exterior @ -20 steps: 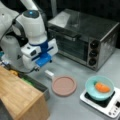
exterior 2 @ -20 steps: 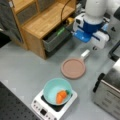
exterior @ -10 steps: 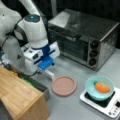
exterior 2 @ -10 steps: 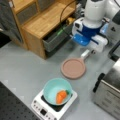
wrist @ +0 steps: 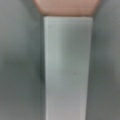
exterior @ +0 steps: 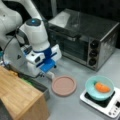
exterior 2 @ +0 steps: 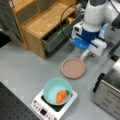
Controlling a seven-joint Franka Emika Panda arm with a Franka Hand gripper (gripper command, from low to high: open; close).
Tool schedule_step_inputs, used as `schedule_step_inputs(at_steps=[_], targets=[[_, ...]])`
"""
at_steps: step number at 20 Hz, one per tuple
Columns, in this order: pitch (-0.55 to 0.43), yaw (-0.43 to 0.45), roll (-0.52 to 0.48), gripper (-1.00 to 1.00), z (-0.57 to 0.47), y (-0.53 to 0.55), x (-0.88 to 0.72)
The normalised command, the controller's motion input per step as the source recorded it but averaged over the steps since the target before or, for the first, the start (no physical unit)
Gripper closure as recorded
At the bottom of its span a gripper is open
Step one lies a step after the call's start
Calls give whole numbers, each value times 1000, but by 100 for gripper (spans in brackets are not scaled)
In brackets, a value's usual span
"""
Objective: Pick up the pan. Place the pan on the table. Pick up the bowl. Place the bowl on the stove.
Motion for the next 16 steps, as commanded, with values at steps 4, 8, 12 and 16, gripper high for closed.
schedule_step_inputs(at_steps=[4,8,12,16], targets=[[-66,123,-18,-100,-125,59,19],[-79,113,-14,-100,-156,32,9],[-76,117,-25,-100,-109,-36,-31],[-79,133,-40,-100,-92,-100,-52]])
